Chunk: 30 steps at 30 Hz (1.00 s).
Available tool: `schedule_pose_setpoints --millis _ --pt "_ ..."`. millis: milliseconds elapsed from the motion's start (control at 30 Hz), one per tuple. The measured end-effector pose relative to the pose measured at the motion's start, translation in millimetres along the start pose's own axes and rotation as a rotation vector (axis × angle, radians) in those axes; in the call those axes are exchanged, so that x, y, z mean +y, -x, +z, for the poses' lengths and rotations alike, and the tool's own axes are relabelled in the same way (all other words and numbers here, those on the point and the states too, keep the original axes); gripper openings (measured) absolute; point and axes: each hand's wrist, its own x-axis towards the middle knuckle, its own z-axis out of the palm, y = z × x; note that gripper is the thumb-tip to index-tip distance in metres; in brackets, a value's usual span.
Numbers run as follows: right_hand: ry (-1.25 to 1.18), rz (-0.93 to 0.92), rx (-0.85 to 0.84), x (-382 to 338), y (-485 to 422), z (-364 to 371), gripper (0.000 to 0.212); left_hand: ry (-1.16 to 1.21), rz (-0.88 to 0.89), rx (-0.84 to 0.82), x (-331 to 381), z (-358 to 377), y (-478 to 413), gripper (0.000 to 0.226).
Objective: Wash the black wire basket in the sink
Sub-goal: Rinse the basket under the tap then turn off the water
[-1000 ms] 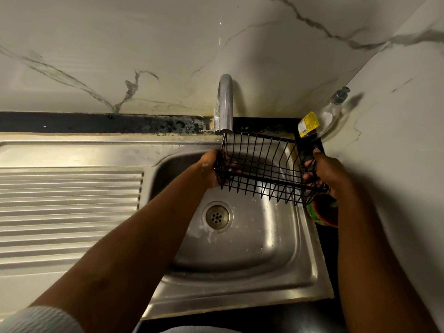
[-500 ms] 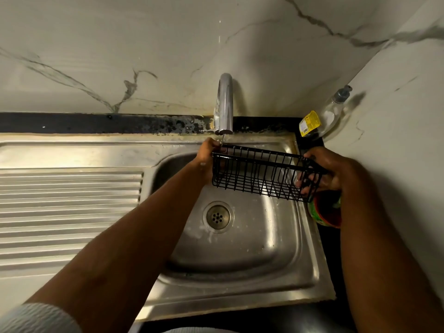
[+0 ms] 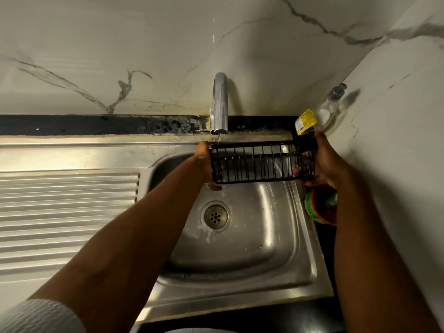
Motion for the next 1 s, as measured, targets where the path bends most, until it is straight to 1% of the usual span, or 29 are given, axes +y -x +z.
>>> schedule_pose_setpoints --millis 100,167,233,333,400,467,533,600,667,733,800,867,933,967,1000 --pt "0.101 -0.098 0.118 -3 6 9 0.102 0.003 -0.025 0.000 0 3 0 0.081" --pt "0.195 -0.135 0.143 -6 8 14 0.106 0.016 -0.036 0.015 -2 0 -3 0.084" --pt "0.249 -0.145 0.156 -8 9 17 0.103 0.035 -0.010 0.009 -4 0 -2 0.081" --pt "0.248 -0.147 0.174 -11 12 24 0.087 0.093 0.019 0.025 -9 -4 -1 0.081" --pt "0.231 -0.122 0.193 -13 12 30 0.085 0.109 0.065 0.027 -11 -7 3 0.081" --pt "0.223 -0.105 0.188 -13 9 38 0.092 0.117 0.123 0.043 -13 -13 13 0.077" --pt "0.245 -0.081 0.163 -16 8 47 0.103 0.146 0.175 0.039 -15 -23 15 0.078" --pt "0.302 -0.048 0.123 -19 8 56 0.113 0.179 0.214 0.028 -20 -34 17 0.088" --pt "0.351 0.010 0.084 -23 7 64 0.118 0.178 0.245 0.022 -26 -45 17 0.098" --pt "0.377 0.072 0.044 -26 10 71 0.120 0.153 0.288 0.007 -32 -55 20 0.102" --pt "0.408 0.101 0.022 -31 10 75 0.121 0.133 0.327 0.021 -40 -65 23 0.094" --pt "0.452 0.083 -0.005 -38 12 76 0.115 0.113 0.337 0.025 -48 -74 24 0.080" --pt "0.505 0.023 -0.047 -47 14 77 0.110 0.096 0.307 0.002 -55 -82 23 0.063" --pt "0.518 -0.019 -0.060 -51 15 78 0.106 0.114 0.292 0.009 -59 -86 23 0.060" --pt "0.529 -0.074 -0.061 -56 18 80 0.100 0.158 0.276 0.016 -63 -89 21 0.061"
